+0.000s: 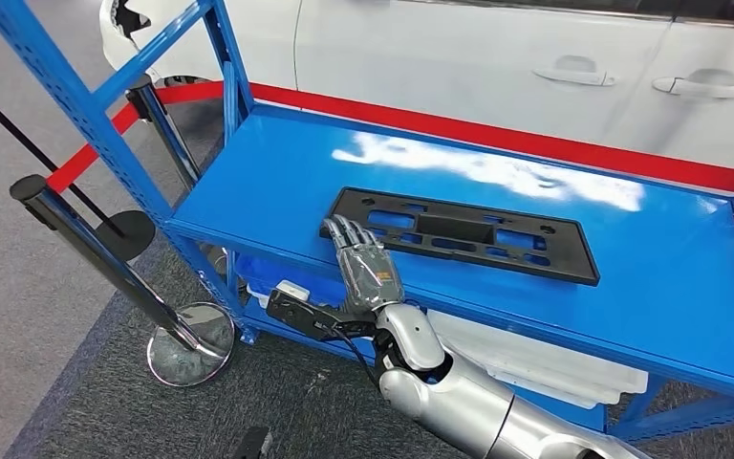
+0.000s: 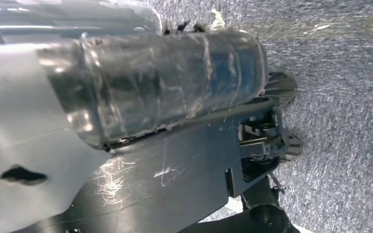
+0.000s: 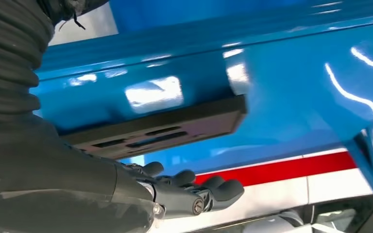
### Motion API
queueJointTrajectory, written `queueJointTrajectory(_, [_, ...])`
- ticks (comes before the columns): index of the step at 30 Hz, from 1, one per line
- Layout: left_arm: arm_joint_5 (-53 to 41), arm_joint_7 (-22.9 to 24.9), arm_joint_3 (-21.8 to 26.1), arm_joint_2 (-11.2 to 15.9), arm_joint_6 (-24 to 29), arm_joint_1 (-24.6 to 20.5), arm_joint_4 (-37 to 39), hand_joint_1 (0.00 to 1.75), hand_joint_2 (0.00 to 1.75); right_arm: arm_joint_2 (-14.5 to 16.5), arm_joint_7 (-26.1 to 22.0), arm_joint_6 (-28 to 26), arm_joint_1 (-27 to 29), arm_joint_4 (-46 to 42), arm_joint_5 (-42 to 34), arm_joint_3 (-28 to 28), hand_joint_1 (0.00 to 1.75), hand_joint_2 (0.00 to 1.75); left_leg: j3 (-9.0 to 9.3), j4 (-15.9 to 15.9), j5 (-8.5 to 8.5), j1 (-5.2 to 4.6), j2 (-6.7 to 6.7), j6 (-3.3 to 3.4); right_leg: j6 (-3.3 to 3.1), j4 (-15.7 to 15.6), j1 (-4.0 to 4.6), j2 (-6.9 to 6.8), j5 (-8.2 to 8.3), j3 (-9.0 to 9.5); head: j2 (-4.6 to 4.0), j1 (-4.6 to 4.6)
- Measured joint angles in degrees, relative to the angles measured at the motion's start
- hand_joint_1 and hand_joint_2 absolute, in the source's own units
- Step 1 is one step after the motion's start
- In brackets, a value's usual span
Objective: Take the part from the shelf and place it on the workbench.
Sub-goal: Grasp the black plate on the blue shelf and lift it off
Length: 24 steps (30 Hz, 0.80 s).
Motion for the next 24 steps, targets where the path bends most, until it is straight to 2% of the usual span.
queueJointTrajectory(2, [-0.08, -0.66, -0.13, 0.00, 0.01, -0.03, 0.00, 0.00, 0.00, 0.37, 0.33, 0.15, -0.07, 0.89, -0.20, 0.02, 0.00, 1.75, -0.88, 2.15, -1.52, 0.16, 0.11, -0.47, -0.50, -0.27, -0.21, -0.04, 0.07, 0.29, 0.00, -0.13])
queueJointTrajectory(3, [-0.10, -1.02, -0.21, 0.00, -0.01, -0.05, 0.00, 0.00, 0.00, 0.59, 0.38, 0.49, -0.11, 1.40, -0.61, 0.02, 0.00, 1.75, -2.12, 4.88, -2.98, 0.24, 0.18, -0.76, -0.69, -0.38, -0.27, -0.10, 0.07, 0.44, 0.00, -0.20])
queueJointTrajectory(5, [-0.24, -1.62, -0.34, 0.00, -0.04, -0.06, 0.00, 0.00, 0.00, 0.91, -0.28, 2.23, -0.13, 2.85, -2.92, 0.02, 0.00, 1.75, -5.82, 12.46, -5.99, 0.29, 0.25, -1.15, -0.93, -0.42, -0.16, -0.20, -0.03, 0.54, 0.00, -0.33])
queueJointTrajectory(6, [-0.33, -1.79, -0.38, 0.00, -0.07, -0.05, 0.00, 0.00, 0.00, 1.04, -0.89, 3.36, -0.10, 3.67, -4.63, 0.02, 0.00, 1.75, -7.25, 15.08, -6.56, 0.30, 0.26, -1.18, -1.01, -0.41, -0.06, -0.25, -0.08, 0.59, 0.00, -0.32])
queueJointTrajectory(7, [-0.43, -1.89, -0.43, 0.01, -0.11, -0.05, 0.00, 0.00, 0.00, 1.18, -1.63, 4.38, -0.07, 4.63, -6.55, 0.02, 0.00, 1.75, -7.75, 15.73, -6.08, 0.29, 0.25, -1.09, -1.09, -0.41, 0.04, -0.25, -0.13, 0.67, 0.00, -0.32])
queueJointTrajectory(8, [-0.50, -1.90, -0.51, 0.01, -0.16, -0.06, 0.00, 0.00, 0.00, 1.37, -2.26, 5.06, -0.07, 5.51, -8.14, 0.02, 0.00, 1.75, -7.13, 14.13, -4.59, 0.26, 0.25, -0.90, -1.14, -0.41, 0.12, -0.20, -0.19, 0.79, 0.00, -0.32])
queueJointTrajectory(10, [-0.54, -1.88, -0.70, 0.06, -0.27, -0.05, 0.00, 0.00, 0.00, 1.78, -3.02, 5.63, -0.25, 7.21, -10.24, 0.02, 0.00, 1.75, -3.67, 6.61, -0.65, 0.13, 0.23, -0.36, -1.19, -0.44, 0.19, -0.05, -0.33, 1.08, 0.00, -0.31])
queueJointTrajectory(11, [-0.55, -1.87, -0.79, 0.08, -0.32, -0.04, 0.00, 0.00, 0.00, 1.97, -3.18, 5.68, -0.44, 8.03, -10.80, 0.02, 0.00, 1.75, -2.01, 3.17, 0.52, -0.07, 0.21, -0.13, -1.11, -0.45, 0.25, 0.03, -0.37, 1.12, 0.00, -0.30])
queueJointTrajectory(12, [-0.55, -1.87, -0.86, 0.10, -0.36, -0.03, 0.00, 0.00, 0.00, 2.11, -3.36, 5.67, -0.65, 8.92, -11.43, 0.02, 0.00, 1.75, -0.93, 0.93, 1.01, -0.26, 0.18, 0.04, -0.95, -0.53, 0.28, 0.07, -0.36, 1.09, 0.00, -0.30])
queueJointTrajectory(15, [-0.61, -2.15, -1.07, 0.15, -0.46, 0.06, 0.00, 0.00, 0.00, 2.25, -3.73, 5.76, -1.14, 11.23, -13.53, 0.02, 0.00, 1.75, -0.22, -0.78, 1.03, -0.48, 0.07, 0.51, -0.16, -0.91, 0.31, 0.07, -0.29, 1.05, 0.00, -0.25])
queueJointTrajectory(17, [-0.80, -2.46, -1.19, 0.16, -0.64, 0.10, 0.00, 0.00, 0.00, 2.23, -3.64, 5.84, -1.61, 12.49, -14.35, 0.01, 0.00, 1.75, 0.22, -1.59, 1.40, -0.26, 0.16, 1.07, 0.32, 0.46, 0.34, -0.01, -1.39, 0.46, 0.00, -0.19])
queueJointTrajectory(18, [-0.93, -2.61, -1.23, 0.16, -0.76, 0.08, 0.00, 0.00, 0.00, 2.21, -3.46, 5.80, -1.94, 13.16, -14.53, 0.01, 0.00, 1.75, 0.42, -1.88, 1.52, -0.14, 0.25, 1.34, 0.46, 2.79, 0.39, -0.05, -2.73, -0.61, 0.00, -0.15])
queueJointTrajectory(20, [-1.17, -2.80, -1.33, 0.15, -1.04, 0.02, 0.00, 0.00, 0.00, 2.02, -2.74, 5.62, -2.55, 14.67, -14.69, 0.00, 0.00, 1.75, 0.49, -1.91, 1.47, -0.19, 0.39, 1.65, 0.64, 10.18, 0.41, -0.11, -6.02, -4.17, 0.00, -0.12])
queueJointTrajectory(21, [-1.25, -2.83, -1.38, 0.15, -1.15, 0.03, 0.00, 0.00, 0.00, 1.79, -2.33, 5.53, -2.73, 15.39, -14.84, 0.00, 0.00, 1.75, 0.49, -1.85, 1.41, -0.20, 0.41, 1.73, 0.73, 13.34, 0.40, -0.11, -6.93, -5.81, 0.00, -0.14])
queueJointTrajectory(22, [-1.34, -2.84, -1.45, 0.15, -1.26, 0.05, 0.00, 0.00, 0.00, 1.47, -1.91, 5.47, -2.89, 16.09, -15.09, -0.01, 0.00, 1.75, 0.50, -1.76, 1.34, -0.19, 0.40, 1.78, 0.80, 14.78, 0.36, -0.12, -6.86, -6.67, 0.00, -0.11])
queueJointTrajectory(23, [-1.44, -2.82, -1.53, 0.15, -1.34, 0.09, 0.00, 0.00, 0.00, 1.12, -1.60, 5.42, -3.12, 16.72, -15.39, -0.02, 0.00, 1.75, 0.50, -1.60, 1.24, -0.17, 0.36, 1.78, 0.85, 13.88, 0.29, -0.13, -5.67, -6.41, 0.00, -0.10])
queueJointTrajectory(24, [-1.51, -2.76, -1.61, 0.12, -1.40, 0.12, 0.00, 0.00, 0.00, 0.77, -1.28, 5.30, -3.45, 17.30, -15.70, -0.04, 0.00, 1.75, 0.51, -1.35, 1.06, -0.13, 0.33, 1.73, 0.87, 10.81, 0.19, -0.16, -3.67, -5.07, 0.00, -0.10])
